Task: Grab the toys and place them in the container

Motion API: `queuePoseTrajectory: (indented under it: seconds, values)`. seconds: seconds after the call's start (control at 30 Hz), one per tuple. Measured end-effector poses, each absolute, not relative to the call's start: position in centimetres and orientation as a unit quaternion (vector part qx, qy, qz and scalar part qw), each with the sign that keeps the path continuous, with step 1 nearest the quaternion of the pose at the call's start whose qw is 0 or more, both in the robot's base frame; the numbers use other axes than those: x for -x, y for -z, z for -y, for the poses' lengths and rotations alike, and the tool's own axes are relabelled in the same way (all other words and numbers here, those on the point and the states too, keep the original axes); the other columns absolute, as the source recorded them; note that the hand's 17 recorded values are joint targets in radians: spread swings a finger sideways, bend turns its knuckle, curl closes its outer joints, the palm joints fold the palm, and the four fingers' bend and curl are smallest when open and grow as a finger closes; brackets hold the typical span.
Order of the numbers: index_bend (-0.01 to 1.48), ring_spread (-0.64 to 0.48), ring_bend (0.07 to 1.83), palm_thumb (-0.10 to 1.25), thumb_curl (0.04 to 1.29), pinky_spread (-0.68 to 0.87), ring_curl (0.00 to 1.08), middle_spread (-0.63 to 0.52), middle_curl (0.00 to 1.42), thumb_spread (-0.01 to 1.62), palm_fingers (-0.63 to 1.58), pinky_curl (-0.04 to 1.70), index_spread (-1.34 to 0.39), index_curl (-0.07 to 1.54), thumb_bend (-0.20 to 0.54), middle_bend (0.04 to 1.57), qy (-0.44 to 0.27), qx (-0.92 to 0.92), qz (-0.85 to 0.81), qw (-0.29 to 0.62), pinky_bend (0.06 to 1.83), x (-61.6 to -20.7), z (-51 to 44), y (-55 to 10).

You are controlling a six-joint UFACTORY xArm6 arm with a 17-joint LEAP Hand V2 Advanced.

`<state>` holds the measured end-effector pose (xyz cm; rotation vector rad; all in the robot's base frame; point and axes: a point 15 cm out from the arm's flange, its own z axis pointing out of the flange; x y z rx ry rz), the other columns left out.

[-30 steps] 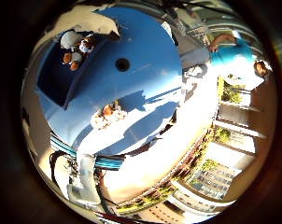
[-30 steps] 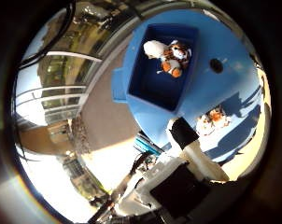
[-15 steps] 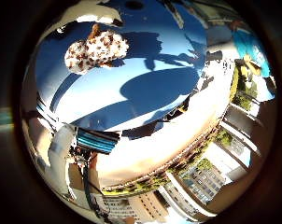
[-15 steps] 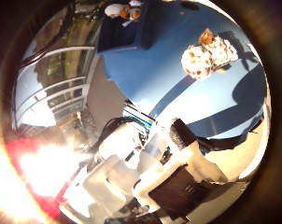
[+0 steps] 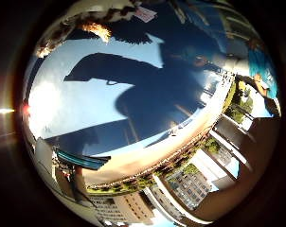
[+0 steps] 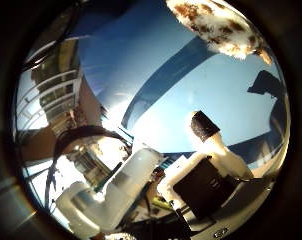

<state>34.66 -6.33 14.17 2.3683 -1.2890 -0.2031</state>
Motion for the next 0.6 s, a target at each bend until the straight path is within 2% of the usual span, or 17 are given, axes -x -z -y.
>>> queuePoseTrajectory:
  seconds: [0.07,0.1,0.17,0.23,0.37,0.47,0.53,0.57,0.6]
  values:
    - [0.14,0.17,0.53,0.78,0.43,0.37,0.36,-0.08,0.4,1.02,0.49,0.23,-0.18,0.23,-0.015,0.33,0.06,-0.857,0.465,0.213,0.56,-35.5,6.0,-14.3]
    - [0.13,0.15,0.61,0.8,0.44,0.34,0.38,-0.1,0.42,1.02,0.54,0.23,-0.19,0.22,-0.015,0.36,0.05,-0.86,0.464,0.205,0.57,-36.1,5.9,-14.2]
    - [0.1,0.12,0.82,0.82,0.46,0.32,0.47,-0.13,0.49,1.01,0.65,0.23,-0.24,0.19,-0.014,0.51,0.021,-0.867,0.464,0.181,0.55,-37.8,5.4,-14.3]
    - [0.1,0.08,1.01,0.85,0.48,0.3,0.56,-0.18,0.57,1.0,0.64,0.25,-0.3,0.14,-0.017,0.65,-0.013,-0.873,0.464,0.153,0.57,-39.7,4.9,-15.1]
    - [0.25,0.0,1.25,0.89,0.51,0.26,0.7,-0.26,0.73,0.97,0.68,0.29,-0.43,0.11,-0.018,0.83,-0.036,-0.874,0.465,0.135,0.7,-40.9,4.6,-16.2]
    - [0.39,-0.04,1.32,0.93,0.53,0.25,0.76,-0.3,0.82,0.96,0.79,0.34,-0.52,0.1,-0.015,0.9,-0.042,-0.874,0.468,0.128,0.88,-41.4,4.6,-16.3]
    - [0.48,-0.07,1.32,0.94,0.54,0.25,0.78,-0.32,0.87,0.94,0.87,0.39,-0.58,0.1,-0.016,0.94,-0.055,-0.872,0.473,0.112,1.04,-42.3,4.6,-16.6]
    - [0.54,-0.08,1.32,0.96,0.56,0.24,0.79,-0.34,0.92,0.93,0.93,0.45,-0.62,0.1,-0.015,0.97,-0.062,-0.871,0.477,0.099,1.2,-42.9,4.5,-16.6]
    - [0.55,-0.09,1.32,0.97,0.56,0.23,0.8,-0.34,0.93,0.93,0.94,0.47,-0.64,0.1,-0.016,0.97,-0.073,-0.867,0.486,0.08,1.25,-43.8,4.6,-16.9]
